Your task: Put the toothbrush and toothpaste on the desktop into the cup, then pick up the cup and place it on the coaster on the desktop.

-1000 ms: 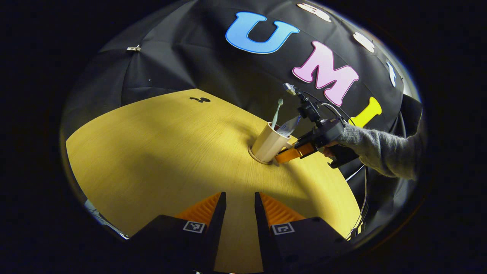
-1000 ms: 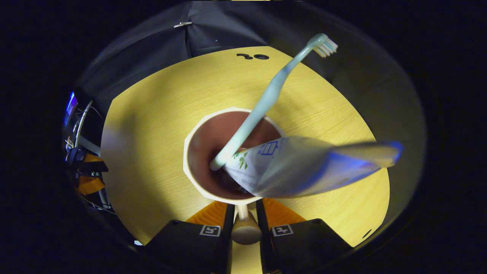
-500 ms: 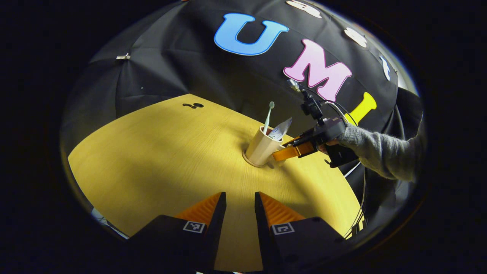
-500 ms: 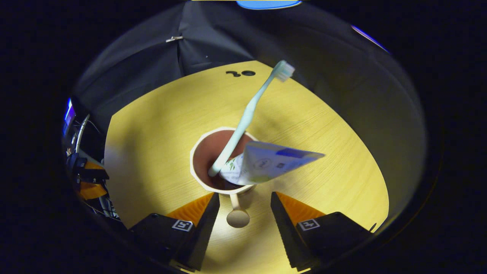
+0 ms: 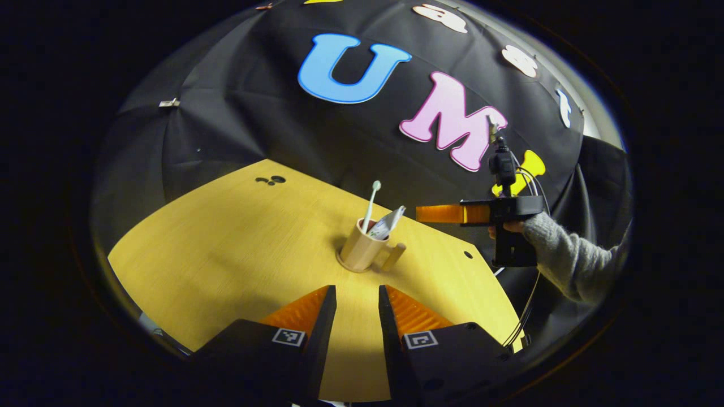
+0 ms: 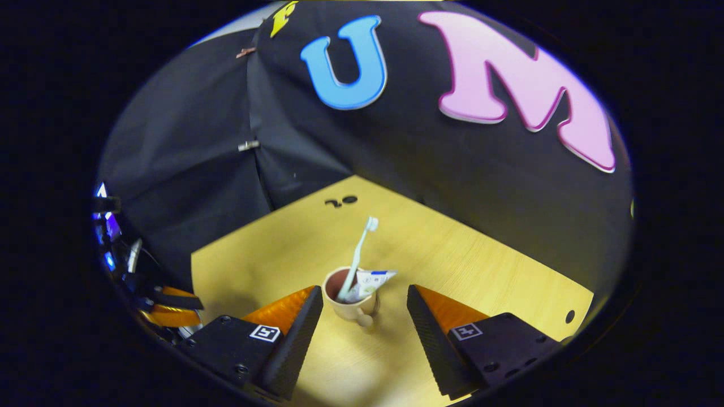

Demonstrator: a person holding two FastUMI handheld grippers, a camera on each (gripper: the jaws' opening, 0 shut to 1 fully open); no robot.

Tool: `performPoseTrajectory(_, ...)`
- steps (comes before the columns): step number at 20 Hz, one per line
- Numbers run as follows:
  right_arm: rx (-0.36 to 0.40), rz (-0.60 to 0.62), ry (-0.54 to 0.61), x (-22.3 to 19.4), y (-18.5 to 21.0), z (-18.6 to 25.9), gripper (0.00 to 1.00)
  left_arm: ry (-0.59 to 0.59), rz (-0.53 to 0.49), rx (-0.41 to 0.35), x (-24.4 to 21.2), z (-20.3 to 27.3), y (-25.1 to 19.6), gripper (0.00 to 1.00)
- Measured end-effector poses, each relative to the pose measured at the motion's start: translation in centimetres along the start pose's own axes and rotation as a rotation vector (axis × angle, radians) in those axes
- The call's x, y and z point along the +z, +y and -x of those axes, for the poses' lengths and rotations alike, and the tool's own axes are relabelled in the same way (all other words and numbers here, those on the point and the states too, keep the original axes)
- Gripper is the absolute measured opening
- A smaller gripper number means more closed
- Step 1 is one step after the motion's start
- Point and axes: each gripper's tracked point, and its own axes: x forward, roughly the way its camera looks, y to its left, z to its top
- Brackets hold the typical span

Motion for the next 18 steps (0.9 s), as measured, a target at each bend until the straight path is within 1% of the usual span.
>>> performPoseTrajectory(1, 0.008, -0.023, -0.028, 0.9, 0.6, 1.7, 0.93, -0.009, -0.012, -0.01, 0.9, 0.1, -0.9, 0.59)
performPoseTrajectory(2, 0.01, -0.038, -0.058, 1.8, 1.1, 3.3, 0.94, -0.023, -0.02, -0.018, 1.8, 0.2, -1.9, 0.59)
performPoseTrajectory(3, 0.017, -0.047, -0.09, 2.8, 1.7, 5.1, 0.94, -0.039, -0.027, -0.022, 2.8, 0.5, -2.8, 0.49)
performPoseTrajectory(4, 0.024, -0.053, -0.121, 3.6, 2.1, 6.5, 0.95, -0.054, -0.033, -0.026, 3.7, 0.7, -3.5, 0.59)
performPoseTrajectory(5, 0.024, -0.057, -0.152, 4.3, 2.5, 8.1, 0.95, -0.064, -0.04, -0.027, 4.3, 0.9, -4.2, 0.49)
performPoseTrajectory(7, 0.014, -0.108, -0.212, 5.3, 3.4, 11.8, 0.98, -0.075, -0.061, -0.027, 5.3, 1.4, -5.7, 0.49)
performPoseTrajectory(8, 0.006, -0.125, -0.236, 5.7, 3.7, 13.0, 0.98, -0.078, -0.074, -0.027, 5.5, 1.7, -6.2, 0.49)
performPoseTrajectory(10, -0.036, -0.126, -0.274, 6.1, 2.7, 14.7, 0.98, -0.088, -0.107, -0.032, 6.3, 2.2, -7.2, 0.49)
performPoseTrajectory(12, -0.074, -0.126, -0.291, 6.0, 2.2, 16.5, 0.98, -0.092, -0.133, -0.043, 6.6, 2.5, -8.0, 0.49)
performPoseTrajectory(16, -0.116, -0.114, -0.309, 5.1, 2.1, 19.5, 0.98, -0.097, -0.166, -0.054, 7.0, 2.9, -9.1, 0.49)
performPoseTrajectory(18, -0.126, -0.118, -0.315, 4.6, 2.2, 20.7, 0.98, -0.105, -0.182, -0.058, 7.3, 3.1, -9.5, 0.49)
